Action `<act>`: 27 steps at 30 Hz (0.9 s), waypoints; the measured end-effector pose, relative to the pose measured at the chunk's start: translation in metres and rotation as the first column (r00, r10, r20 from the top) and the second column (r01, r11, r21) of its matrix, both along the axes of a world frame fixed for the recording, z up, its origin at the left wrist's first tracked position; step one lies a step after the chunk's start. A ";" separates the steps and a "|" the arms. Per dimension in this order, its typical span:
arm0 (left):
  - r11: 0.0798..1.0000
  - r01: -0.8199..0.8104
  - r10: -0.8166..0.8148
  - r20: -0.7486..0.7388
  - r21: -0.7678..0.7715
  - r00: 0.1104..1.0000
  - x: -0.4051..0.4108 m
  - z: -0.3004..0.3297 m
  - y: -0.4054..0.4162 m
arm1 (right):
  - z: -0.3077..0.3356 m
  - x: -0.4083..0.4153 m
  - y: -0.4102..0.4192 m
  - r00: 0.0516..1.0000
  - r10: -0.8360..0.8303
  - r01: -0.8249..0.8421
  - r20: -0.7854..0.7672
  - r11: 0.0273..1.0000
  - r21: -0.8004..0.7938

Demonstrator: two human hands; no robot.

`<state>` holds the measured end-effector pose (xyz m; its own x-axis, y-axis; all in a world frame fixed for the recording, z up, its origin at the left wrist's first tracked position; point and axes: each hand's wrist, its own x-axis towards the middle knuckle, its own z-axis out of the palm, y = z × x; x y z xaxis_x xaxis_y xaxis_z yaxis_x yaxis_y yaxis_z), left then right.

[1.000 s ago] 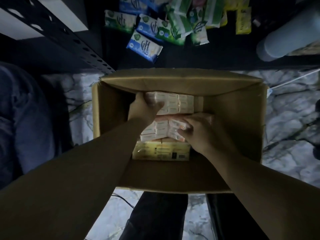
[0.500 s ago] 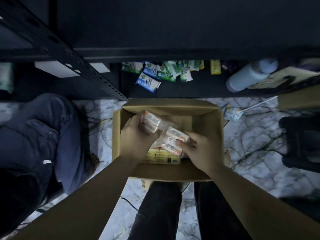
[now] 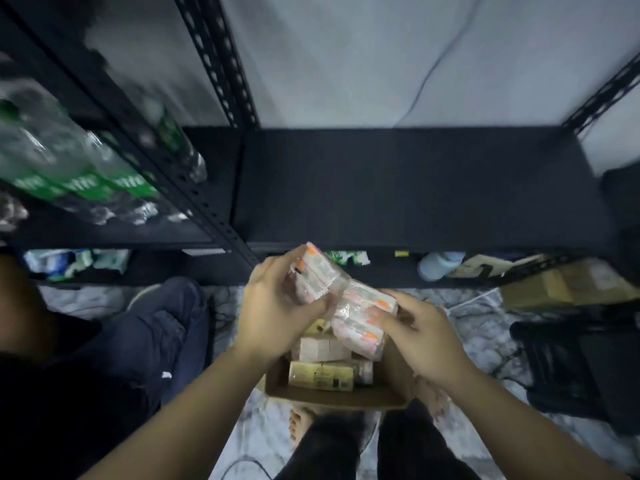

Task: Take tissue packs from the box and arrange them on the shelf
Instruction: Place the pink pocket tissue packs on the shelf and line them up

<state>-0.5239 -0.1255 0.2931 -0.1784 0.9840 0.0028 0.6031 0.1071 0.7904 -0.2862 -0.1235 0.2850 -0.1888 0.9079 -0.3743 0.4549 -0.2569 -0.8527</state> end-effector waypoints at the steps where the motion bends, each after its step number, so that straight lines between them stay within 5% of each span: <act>1: 0.999 0.010 -0.010 0.007 0.040 1.000 0.001 0.024 0.001 | 0.026 0.004 0.001 1.000 -0.002 0.003 -0.013 1.000 0.021; 9: 0.944 0.082 -0.145 0.178 0.319 0.973 0.012 0.211 0.020 | 0.208 0.027 0.022 0.987 -0.005 0.050 -0.158 0.957 0.285; 16: 0.828 0.197 -0.280 0.083 0.525 0.956 0.022 0.360 0.039 | 0.351 0.050 0.035 0.969 -0.015 0.150 -0.245 0.826 0.543; 22: 0.666 0.293 -0.361 -0.048 0.686 0.931 0.035 0.462 0.049 | 0.448 0.066 0.039 0.900 0.038 0.266 -0.435 0.741 0.616; 27: 0.633 0.261 -0.324 -0.057 0.728 0.944 0.041 0.533 0.061 | 0.519 0.078 0.061 0.835 0.025 0.418 -0.550 0.622 0.662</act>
